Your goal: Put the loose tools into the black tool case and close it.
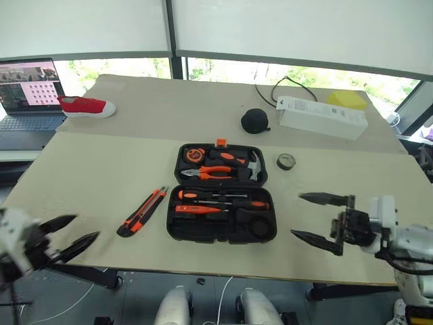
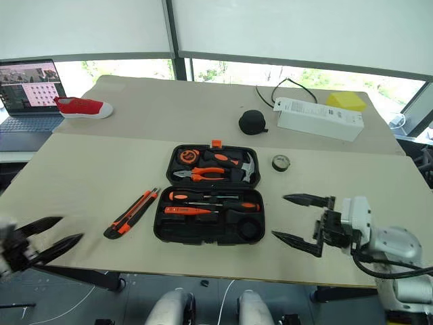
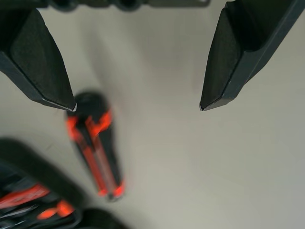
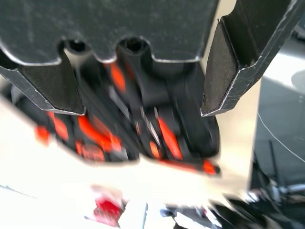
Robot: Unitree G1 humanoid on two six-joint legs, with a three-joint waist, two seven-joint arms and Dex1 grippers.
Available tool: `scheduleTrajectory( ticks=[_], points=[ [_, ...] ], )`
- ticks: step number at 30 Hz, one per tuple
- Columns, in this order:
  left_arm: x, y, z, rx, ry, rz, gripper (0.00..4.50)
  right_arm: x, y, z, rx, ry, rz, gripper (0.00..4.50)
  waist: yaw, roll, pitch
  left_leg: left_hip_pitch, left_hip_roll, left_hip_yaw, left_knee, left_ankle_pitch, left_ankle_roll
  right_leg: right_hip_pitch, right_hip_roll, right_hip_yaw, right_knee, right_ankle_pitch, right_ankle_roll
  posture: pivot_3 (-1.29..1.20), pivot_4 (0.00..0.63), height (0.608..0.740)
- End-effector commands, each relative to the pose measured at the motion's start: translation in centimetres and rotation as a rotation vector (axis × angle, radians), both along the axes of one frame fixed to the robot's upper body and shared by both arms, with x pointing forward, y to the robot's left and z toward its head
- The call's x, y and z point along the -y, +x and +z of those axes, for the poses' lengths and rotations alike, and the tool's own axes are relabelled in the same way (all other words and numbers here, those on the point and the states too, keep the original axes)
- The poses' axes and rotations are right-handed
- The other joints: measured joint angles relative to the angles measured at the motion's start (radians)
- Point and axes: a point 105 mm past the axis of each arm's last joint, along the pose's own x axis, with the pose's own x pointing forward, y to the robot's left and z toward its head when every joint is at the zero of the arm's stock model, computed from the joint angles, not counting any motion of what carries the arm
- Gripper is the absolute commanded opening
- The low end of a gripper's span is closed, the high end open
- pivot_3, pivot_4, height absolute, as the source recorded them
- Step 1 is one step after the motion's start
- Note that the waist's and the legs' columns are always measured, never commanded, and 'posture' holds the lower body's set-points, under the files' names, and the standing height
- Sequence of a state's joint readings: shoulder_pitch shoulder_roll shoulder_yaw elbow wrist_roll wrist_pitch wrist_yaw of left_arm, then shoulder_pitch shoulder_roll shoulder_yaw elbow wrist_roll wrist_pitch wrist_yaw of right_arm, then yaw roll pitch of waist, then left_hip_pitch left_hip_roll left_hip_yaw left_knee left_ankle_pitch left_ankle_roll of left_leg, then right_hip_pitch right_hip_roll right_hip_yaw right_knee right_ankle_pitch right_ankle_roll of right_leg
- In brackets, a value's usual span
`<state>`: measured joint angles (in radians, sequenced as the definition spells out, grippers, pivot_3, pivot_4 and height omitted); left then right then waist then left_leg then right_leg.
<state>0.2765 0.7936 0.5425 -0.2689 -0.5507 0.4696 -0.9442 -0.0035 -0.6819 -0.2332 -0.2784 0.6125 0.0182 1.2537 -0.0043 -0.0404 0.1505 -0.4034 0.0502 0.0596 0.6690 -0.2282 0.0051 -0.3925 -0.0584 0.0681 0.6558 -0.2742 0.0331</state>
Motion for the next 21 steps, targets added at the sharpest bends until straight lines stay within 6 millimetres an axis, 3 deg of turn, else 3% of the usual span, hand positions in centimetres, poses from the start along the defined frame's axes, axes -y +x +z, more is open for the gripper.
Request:
scheduleTrajectory(
  ticks=[1, 6, 9, 11, 14, 19, 21],
  points=[
    [2.9, 1.6, -0.9, -0.032, 0.072, -0.015, 4.45, -1.6, -0.1, 1.4, 0.029, 0.032, 0.04, 4.5, -0.004, 0.0, 0.0, 0.0, -0.001, 0.0, -0.001, 0.0, 0.0, 0.0, 0.0, 0.0, 0.0, 0.0, 0.0, 0.0, 0.15, 0.74],
    [4.9, 3.0, -3.4, -0.073, 0.083, -0.013, 4.45, -2.3, -0.1, 1.5, 0.023, 0.038, 0.043, 4.5, -0.012, -0.001, 0.0, -0.001, -0.001, 0.0, -0.002, 0.0, 0.0, -0.001, 0.001, 0.0, 0.0, 0.0, 0.001, 0.0, 0.15, 0.74],
    [4.6, 3.5, -4.8, -0.103, 0.126, 0.001, 3.71, -2.2, -0.2, 1.2, 0.011, 0.029, 0.037, 4.5, -0.01, 0.0, 0.0, -0.001, -0.002, 0.0, -0.003, 0.0, 0.0, -0.002, 0.001, 0.0, 0.0, 0.0, 0.0, 0.0, 0.15, 0.74],
    [4.3, 3.6, -4.9, -0.103, 0.133, -0.002, 2.91, -2.2, -0.3, 1.2, 0.009, 0.027, 0.034, 4.5, -0.01, 0.0, 0.0, 0.0, -0.002, 0.0, -0.003, 0.0, 0.0, -0.001, 0.001, 0.0, 0.0, 0.0, 0.0, 0.0, 0.15, 0.74],
    [3.5, 4.0, -3.4, -0.032, 0.125, -0.037, 1.78, -2.0, -0.6, 1.4, 0.026, 0.027, 0.035, 4.5, -0.009, 0.0, 0.0, 0.001, -0.001, 0.0, -0.003, 0.0, 0.0, 0.0, 0.001, 0.0, 0.0, 0.0, 0.0, 0.0, 0.15, 0.74],
    [3.9, 3.8, 0.0, 0.104, 0.112, -0.223, 1.74, -2.1, -1.0, 1.6, 0.067, -0.002, 0.057, 4.5, -0.01, -0.001, 0.0, -0.001, -0.001, 0.001, -0.003, 0.0, 0.0, -0.002, 0.001, 0.0, 0.0, 0.0, 0.0, 0.0, 0.15, 0.74],
    [6.1, 2.8, 2.6, 0.118, 0.119, -0.477, 1.74, -1.9, -1.3, 2.0, 0.051, -0.004, 0.067, 4.5, -0.007, -0.001, 0.001, -0.003, -0.001, 0.001, -0.003, 0.0, 0.0, -0.004, 0.001, 0.0, 0.0, 0.0, 0.0, 0.0, 0.15, 0.74]
  ],
)
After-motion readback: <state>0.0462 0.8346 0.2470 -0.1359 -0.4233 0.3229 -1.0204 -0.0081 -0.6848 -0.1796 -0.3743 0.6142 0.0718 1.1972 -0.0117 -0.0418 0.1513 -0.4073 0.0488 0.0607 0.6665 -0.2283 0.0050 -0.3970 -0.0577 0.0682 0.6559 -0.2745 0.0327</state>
